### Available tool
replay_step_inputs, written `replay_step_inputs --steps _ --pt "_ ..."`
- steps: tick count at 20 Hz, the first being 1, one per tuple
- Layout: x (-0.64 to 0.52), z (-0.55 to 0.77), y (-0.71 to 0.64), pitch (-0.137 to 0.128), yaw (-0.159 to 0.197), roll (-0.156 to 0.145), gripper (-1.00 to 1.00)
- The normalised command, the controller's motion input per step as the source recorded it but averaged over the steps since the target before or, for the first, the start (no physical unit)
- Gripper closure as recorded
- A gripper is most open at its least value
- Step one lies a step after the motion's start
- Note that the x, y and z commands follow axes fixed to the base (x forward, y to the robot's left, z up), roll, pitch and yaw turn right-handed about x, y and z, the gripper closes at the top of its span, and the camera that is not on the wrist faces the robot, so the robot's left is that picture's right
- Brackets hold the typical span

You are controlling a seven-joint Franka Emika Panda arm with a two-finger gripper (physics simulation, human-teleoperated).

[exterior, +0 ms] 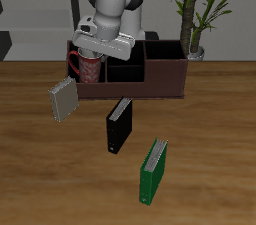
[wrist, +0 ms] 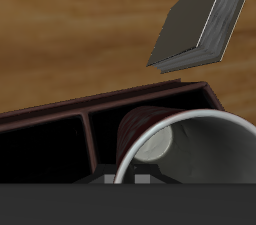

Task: Place the red mug into the back desk caddy's left compartment

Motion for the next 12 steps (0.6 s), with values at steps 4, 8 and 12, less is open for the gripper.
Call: replay_step_inputs --steps 4,8,12 --pt "0.1 -0.26 0.04 0.083 -0.035 0.044 1.0" --pt "0.05 -0.15 -0.02 0.087 -0.05 0.038 -1.0" --pt "0.01 0.02 0.02 0.006 0.002 0.007 -1.0"
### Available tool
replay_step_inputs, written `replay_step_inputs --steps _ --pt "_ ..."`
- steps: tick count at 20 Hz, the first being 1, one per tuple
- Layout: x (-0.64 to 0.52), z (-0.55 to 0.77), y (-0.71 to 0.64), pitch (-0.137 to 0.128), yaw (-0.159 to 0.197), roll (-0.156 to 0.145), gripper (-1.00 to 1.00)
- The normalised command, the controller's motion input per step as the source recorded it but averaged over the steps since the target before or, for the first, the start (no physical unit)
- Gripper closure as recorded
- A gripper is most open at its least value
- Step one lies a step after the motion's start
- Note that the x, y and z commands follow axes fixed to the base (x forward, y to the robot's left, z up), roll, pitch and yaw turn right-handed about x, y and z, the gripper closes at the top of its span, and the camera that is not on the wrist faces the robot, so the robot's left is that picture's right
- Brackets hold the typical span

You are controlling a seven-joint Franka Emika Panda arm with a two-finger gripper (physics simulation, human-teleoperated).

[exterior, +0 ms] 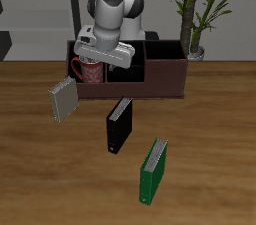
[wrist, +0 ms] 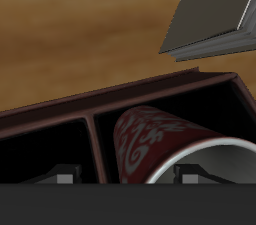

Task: Place the red mug into the back desk caddy's left compartment

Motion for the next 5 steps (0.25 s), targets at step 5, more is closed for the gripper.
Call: replay_step_inputs --steps 5 --pt "0.01 0.12 -0.03 -0.009 -0.007 -0.006 -1.0"
